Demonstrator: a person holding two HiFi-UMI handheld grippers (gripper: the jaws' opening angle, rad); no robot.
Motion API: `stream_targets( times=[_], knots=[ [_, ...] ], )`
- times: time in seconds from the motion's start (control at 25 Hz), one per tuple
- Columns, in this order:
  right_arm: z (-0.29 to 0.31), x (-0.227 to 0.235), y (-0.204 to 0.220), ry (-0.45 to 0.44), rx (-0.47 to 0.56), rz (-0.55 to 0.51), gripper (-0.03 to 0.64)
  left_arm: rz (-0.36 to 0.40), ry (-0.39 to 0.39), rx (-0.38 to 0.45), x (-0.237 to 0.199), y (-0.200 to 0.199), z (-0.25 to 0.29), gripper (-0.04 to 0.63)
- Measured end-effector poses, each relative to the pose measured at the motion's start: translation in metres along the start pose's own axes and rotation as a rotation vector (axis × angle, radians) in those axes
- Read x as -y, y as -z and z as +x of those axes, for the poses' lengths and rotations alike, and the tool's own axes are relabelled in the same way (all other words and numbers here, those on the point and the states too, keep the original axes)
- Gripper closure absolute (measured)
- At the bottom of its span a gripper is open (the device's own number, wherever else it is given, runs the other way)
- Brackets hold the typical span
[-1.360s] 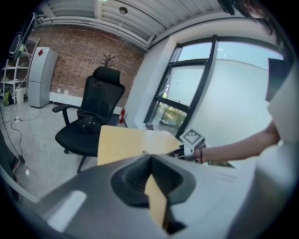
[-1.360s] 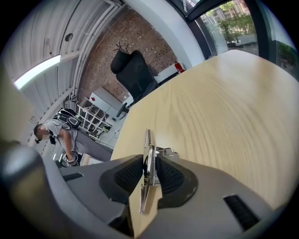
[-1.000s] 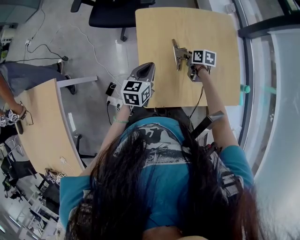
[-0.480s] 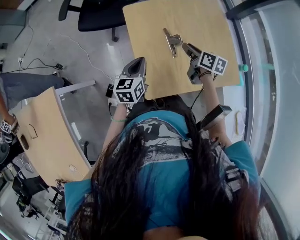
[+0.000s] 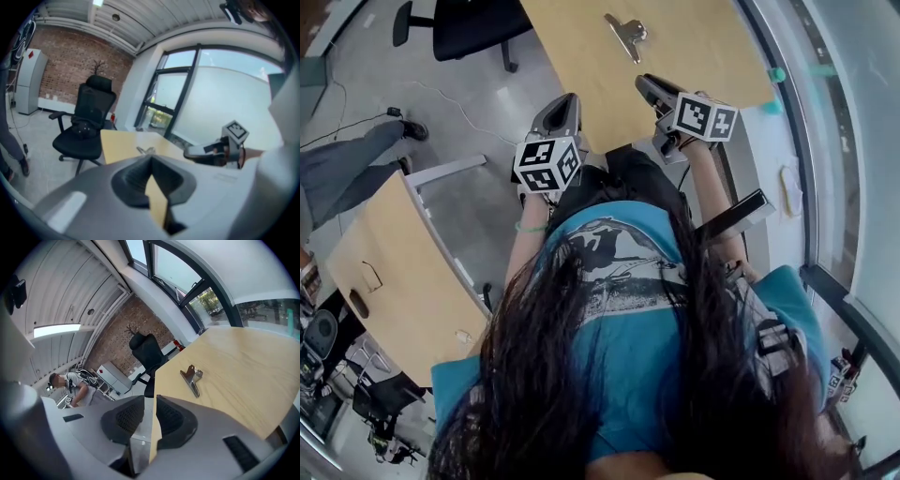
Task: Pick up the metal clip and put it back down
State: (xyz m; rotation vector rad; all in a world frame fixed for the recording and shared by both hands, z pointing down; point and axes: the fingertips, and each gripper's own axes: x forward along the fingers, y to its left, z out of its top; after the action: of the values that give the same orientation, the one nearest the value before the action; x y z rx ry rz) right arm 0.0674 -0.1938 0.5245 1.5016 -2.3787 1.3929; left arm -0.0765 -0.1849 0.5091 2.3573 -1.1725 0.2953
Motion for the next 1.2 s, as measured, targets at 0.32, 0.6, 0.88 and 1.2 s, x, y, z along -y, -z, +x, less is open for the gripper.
stream_targets(
  times=[0.32,0.6,0.88,1.2],
  knots=[
    [-0.038,-0.052,0.085,-0.007,0.005,0.004,0.574,0.007,0.019,-0.009,0.013,0.042,-0.070,0.594],
    [-0.068,-0.085,0.121,-0.048,-0.018,-0.011,0.581,0.004,0.015,0.013,0.033,0.055,-0.107,0.594],
    [-0.113,-0.087,0.154,-0.071,-0.038,-0.011,0.584,-0.025,0.012,0.012,0.069,0.079,-0.126,0.594],
    [-0.217,-0.067,0.211,-0.113,-0.046,0.000,0.586,-0.020,-0.011,0.014,0.166,0.135,-0.164,0.594]
  ],
)
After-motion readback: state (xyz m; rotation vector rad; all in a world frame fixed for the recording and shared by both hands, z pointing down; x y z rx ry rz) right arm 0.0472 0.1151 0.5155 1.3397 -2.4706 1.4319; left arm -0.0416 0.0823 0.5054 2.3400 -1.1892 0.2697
